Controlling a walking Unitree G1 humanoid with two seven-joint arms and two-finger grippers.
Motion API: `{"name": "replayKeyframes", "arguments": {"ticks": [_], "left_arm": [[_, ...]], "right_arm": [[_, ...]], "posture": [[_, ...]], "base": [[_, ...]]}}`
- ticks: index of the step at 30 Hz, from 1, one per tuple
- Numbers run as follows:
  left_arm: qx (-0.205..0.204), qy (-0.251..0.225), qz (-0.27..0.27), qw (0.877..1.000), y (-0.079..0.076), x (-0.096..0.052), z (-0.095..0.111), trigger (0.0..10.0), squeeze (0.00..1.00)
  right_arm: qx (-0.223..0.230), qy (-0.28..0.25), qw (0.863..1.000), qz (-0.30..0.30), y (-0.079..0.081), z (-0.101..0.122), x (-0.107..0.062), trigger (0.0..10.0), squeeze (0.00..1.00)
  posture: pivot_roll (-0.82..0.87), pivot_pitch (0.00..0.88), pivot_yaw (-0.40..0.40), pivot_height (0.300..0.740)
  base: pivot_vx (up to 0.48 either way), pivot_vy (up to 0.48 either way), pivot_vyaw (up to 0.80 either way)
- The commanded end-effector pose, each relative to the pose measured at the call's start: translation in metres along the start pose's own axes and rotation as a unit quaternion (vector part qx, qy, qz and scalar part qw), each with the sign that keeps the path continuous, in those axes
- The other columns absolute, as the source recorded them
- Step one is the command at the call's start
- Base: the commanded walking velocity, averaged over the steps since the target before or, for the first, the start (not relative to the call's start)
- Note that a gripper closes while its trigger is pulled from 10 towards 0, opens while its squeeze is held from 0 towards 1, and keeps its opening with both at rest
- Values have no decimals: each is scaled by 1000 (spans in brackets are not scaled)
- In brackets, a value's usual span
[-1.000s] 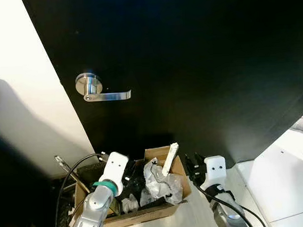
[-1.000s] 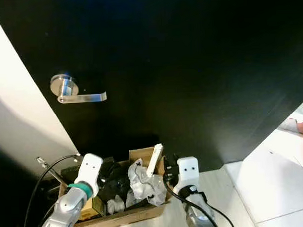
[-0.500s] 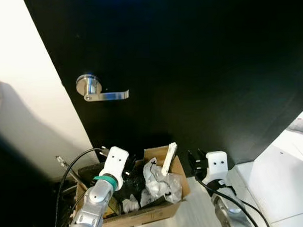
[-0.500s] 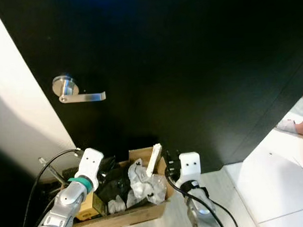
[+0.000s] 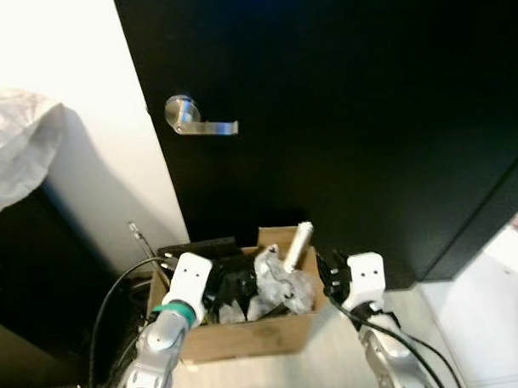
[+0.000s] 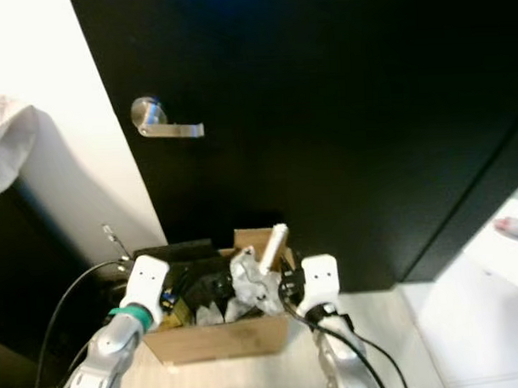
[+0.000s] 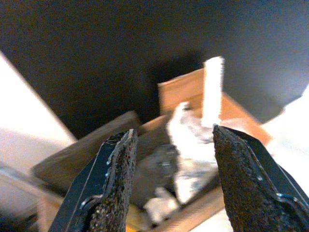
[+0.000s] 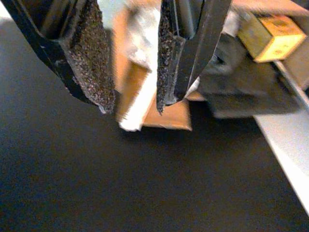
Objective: Clean up the room
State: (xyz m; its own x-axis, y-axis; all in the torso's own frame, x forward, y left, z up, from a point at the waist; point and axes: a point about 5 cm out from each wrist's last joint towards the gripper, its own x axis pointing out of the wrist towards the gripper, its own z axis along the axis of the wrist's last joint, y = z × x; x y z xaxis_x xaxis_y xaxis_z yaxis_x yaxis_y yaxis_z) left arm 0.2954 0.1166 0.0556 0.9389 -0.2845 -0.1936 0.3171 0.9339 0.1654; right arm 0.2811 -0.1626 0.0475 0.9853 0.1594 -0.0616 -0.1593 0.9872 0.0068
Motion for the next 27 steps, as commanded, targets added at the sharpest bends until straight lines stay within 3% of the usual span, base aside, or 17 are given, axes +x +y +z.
{"name": "replayKeyframes", "arguments": {"ticks": [1, 14, 19, 27], "left_arm": [[4, 22, 9, 1000, 7, -5, -10, 10000, 0], [3, 24, 11, 1000, 7, -6, -10, 10000, 0], [-26, 53, 26, 998, 10, -3, -11, 10000, 0], [-44, 41, 37, 997, 17, 4, 3, 10000, 0]], "right_arm": [[9, 14, 1000, 4, 6, -8, -3, 10000, 0], [13, 16, 1000, 2, 6, -9, -2, 10000, 0], [27, 9, 1000, -1, 7, -4, 1, 10000, 0], [36, -21, 999, 12, 16, 13, 11, 10000, 0]], "posture": [[-69, 28, 57, 740], [-66, 28, 57, 740], [-69, 34, 60, 740], [-63, 33, 61, 740]], "base": [[-401, 0, 0], [-396, 0, 0], [0, 0, -800], [0, 0, -800]]}}
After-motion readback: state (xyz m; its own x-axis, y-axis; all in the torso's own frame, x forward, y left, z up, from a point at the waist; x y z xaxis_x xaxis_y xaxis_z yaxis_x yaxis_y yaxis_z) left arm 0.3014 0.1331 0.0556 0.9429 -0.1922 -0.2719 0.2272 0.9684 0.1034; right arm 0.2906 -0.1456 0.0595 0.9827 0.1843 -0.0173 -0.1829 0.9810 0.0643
